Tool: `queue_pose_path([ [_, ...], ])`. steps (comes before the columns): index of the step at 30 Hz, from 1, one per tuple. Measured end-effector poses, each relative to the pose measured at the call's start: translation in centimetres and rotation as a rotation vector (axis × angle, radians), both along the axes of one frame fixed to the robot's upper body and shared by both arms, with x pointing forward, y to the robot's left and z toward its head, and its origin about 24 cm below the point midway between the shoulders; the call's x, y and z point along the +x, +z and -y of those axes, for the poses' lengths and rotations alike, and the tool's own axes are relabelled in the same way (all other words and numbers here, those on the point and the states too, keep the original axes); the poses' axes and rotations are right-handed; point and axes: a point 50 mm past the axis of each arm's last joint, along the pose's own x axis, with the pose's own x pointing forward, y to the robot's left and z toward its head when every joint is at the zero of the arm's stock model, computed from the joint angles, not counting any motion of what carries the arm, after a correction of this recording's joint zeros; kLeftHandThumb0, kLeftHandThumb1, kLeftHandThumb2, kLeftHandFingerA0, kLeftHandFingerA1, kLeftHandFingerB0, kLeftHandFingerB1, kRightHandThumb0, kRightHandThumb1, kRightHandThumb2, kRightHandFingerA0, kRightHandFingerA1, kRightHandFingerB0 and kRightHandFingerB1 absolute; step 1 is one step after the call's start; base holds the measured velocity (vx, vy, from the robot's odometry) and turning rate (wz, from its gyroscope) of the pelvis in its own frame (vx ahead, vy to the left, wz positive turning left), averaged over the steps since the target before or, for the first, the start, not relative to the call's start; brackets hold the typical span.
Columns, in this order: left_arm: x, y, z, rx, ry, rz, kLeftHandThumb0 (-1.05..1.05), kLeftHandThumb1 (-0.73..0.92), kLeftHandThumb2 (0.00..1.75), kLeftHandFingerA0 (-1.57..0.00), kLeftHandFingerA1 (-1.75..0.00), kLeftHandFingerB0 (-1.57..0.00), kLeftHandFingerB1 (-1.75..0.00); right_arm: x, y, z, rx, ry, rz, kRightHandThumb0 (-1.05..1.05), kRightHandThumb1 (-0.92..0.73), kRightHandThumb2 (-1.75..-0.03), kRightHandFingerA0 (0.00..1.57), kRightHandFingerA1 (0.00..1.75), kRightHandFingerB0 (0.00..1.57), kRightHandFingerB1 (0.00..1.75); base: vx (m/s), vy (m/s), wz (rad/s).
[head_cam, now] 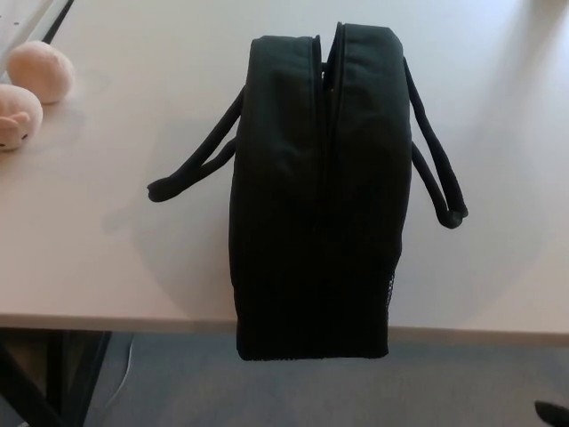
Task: A lunch bag is kept on the middle of the desk and the robot uses both its hands to grab the opening of the bag from the left and right and moves its hands away from each other to spread the bag open
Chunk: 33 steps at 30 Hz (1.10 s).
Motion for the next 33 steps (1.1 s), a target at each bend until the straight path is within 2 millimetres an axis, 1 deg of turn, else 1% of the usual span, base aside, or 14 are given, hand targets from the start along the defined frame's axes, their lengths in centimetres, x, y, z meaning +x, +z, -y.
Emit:
queue_pose_path([
  [10, 0.1, 2.3, 0.2, 0.033, 0.001, 0.204, -0.25, 0.45, 0.53, -0.62, -0.41, -0.30, -0.31, 1.0, 2.7, -0.2, -0.026, 0.023, 0.184, -0.37, -0.43, -0.53, 0.71, 0.47, 0.29, 0.31, 0.00, 0.000, 0.00],
  [11, 0.1, 2.4, 0.2, 0.035, -0.001, 0.218, -0.17, 0.30, 0.80, -0.50, -0.62, -0.16, -0.49, 1.0, 2.9, -0.2, -0.027, 0.025, 0.194, -0.39, -0.42, -0.53, 0.71, 0.47, 0.29, 0.32, 0.00, 0.000, 0.00],
  [13, 0.1, 2.7, 0.2, 0.041, -0.002, 0.242, -0.14, 0.31, 0.81, -0.46, -0.60, -0.14, -0.48, 1.0, 3.1, -0.3, -0.029, 0.028, 0.210, -0.41, -0.42, -0.53, 0.69, 0.46, 0.32, 0.32, 0.00, 0.000, 0.00],
  [14, 0.0, 3.0, 0.2, 0.047, 0.000, 0.267, -0.15, 0.31, 0.80, -0.43, -0.58, -0.14, -0.48, 0.9, 3.4, -0.4, -0.030, 0.033, 0.227, -0.41, -0.44, -0.53, 0.59, 0.43, 0.30, 0.31, 0.00, 0.000, 0.00],
  [18, -0.2, 3.8, 0.3, 0.067, 0.007, 0.340, -0.13, 0.31, 0.80, -0.40, -0.57, -0.13, -0.47, 0.8, 4.3, -0.7, -0.033, 0.055, 0.278, -0.35, -0.44, -0.53, 0.60, 0.43, 0.31, 0.31, 0.00, 0.000, 0.00],
  [20, -0.3, 4.4, 0.2, 0.082, 0.007, 0.376, -0.14, 0.31, 0.80, -0.42, -0.58, -0.14, -0.47, 0.9, 4.8, -0.9, -0.035, 0.067, 0.307, -0.35, -0.45, -0.54, 0.53, 0.41, 0.29, 0.31, 0.00, 0.000, 0.00],
  [21, -0.3, 4.7, 0.1, 0.091, 0.007, 0.397, -0.19, 0.45, 0.53, -0.54, -0.38, -0.29, -0.31, 1.0, 5.2, -0.9, -0.037, 0.072, 0.325, -0.38, -0.45, -0.54, 0.52, 0.40, 0.27, 0.30, 0.00, 0.000, 0.00],
  [22, -0.2, 4.9, 0.1, 0.097, 0.008, 0.409, -0.19, 0.44, 0.53, -0.56, -0.38, -0.33, -0.32, 1.1, 5.4, -0.9, -0.040, 0.074, 0.337, -0.46, -0.43, -0.54, 0.50, 0.39, 0.27, 0.30, 0.00, 0.000, 0.00],
  [25, 0.1, 6.4, -0.2, 0.139, 0.001, 0.498, -0.20, 0.45, 0.53, -0.56, -0.38, -0.33, -0.32, 1.8, 7.4, -0.5, -0.075, 0.093, 0.422, -0.45, -0.43, -0.54, 0.50, 0.40, 0.25, 0.30, 0.00, 0.000, 0.00],
  [27, 0.4, 7.3, -0.3, 0.161, -0.007, 0.549, -0.22, 0.46, 0.54, -0.75, -0.43, -0.37, -0.33, 2.5, 8.8, -0.2, -0.102, 0.108, 0.475, -0.53, -0.44, -0.54, 0.52, 0.42, 0.27, 0.30, 0.00, 0.000, 0.00],
  [29, 1.0, 8.8, -0.4, 0.197, -0.019, 0.632, -0.22, 0.46, 0.54, -0.75, -0.43, -0.37, -0.33, 3.6, 10.9, 0.2, -0.149, 0.133, 0.556, -0.53, -0.44, -0.54, 0.52, 0.42, 0.27, 0.30, 0.00, 0.000, 0.00],
  [30, 1.2, 9.3, -0.5, 0.211, -0.023, 0.663, -0.20, 0.47, 0.55, -0.80, -1.41, -0.41, -0.35, 3.9, 11.7, 0.4, -0.167, 0.141, 0.585, -0.54, -0.43, -0.54, 0.55, 0.42, 0.28, 0.30, 0.00, 0.000, 0.00],
  [31, 1.5, 10.2, -0.5, 0.231, -0.030, 0.707, -0.18, 0.46, 0.53, -0.75, -1.65, -0.44, -0.34, 4.5, 12.9, 0.6, -0.193, 0.155, 0.625, -0.53, -0.44, -0.54, 0.50, 0.41, 0.27, 0.30, 0.00, 0.000, 0.00],
  [33, 2.1, 11.7, -0.7, 0.277, -0.045, 0.784, -0.18, 0.46, 0.54, -0.77, -1.60, -0.42, -0.34, 5.5, 15.0, 0.9, -0.243, 0.184, 0.694, -0.56, -0.43, -0.54, 0.48, 0.41, 0.27, 0.30, 0.00, 0.000, 0.00],
])
